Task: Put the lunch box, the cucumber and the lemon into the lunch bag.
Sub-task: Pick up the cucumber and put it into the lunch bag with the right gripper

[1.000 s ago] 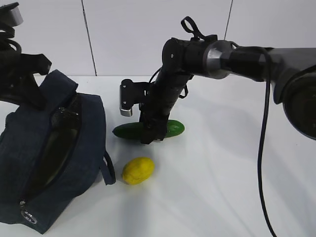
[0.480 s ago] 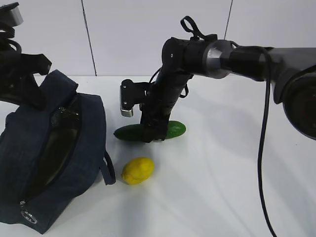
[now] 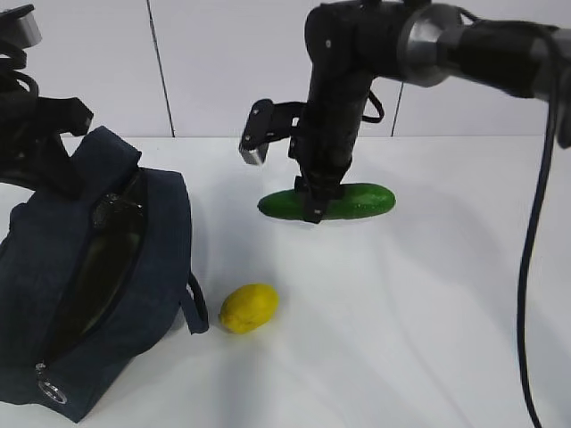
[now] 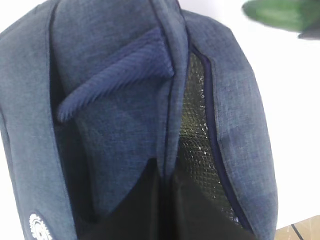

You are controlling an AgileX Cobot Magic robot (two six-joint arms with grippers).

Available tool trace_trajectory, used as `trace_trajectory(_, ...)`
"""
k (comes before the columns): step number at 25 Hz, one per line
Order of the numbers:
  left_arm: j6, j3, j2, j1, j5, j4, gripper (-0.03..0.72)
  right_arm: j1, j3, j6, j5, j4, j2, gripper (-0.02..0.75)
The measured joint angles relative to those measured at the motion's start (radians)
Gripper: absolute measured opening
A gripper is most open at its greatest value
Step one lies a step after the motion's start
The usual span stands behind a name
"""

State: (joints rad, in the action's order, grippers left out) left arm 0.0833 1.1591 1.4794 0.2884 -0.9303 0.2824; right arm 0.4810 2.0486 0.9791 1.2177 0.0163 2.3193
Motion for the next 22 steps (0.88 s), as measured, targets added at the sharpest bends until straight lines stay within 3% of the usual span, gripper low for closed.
trace_trajectory(6, 0.0, 0.0, 0.0, 0.0, 0.0, 0.0, -0.007, 0.0, 0.0, -0.261, 0.006, 0.083, -0.111, 0.368)
trace_trajectory(16, 0.0, 0.0, 0.0, 0.0, 0.0, 0.0, -0.007, 0.0, 0.002, -0.855, 0.016, 0.429, -0.245, 0.368)
trace_trajectory(22, 0.0, 0.0, 0.0, 0.0, 0.007, 0.0, -0.007, 0.0, 0.002, -0.959, 0.021, 0.535, -0.253, 0.368)
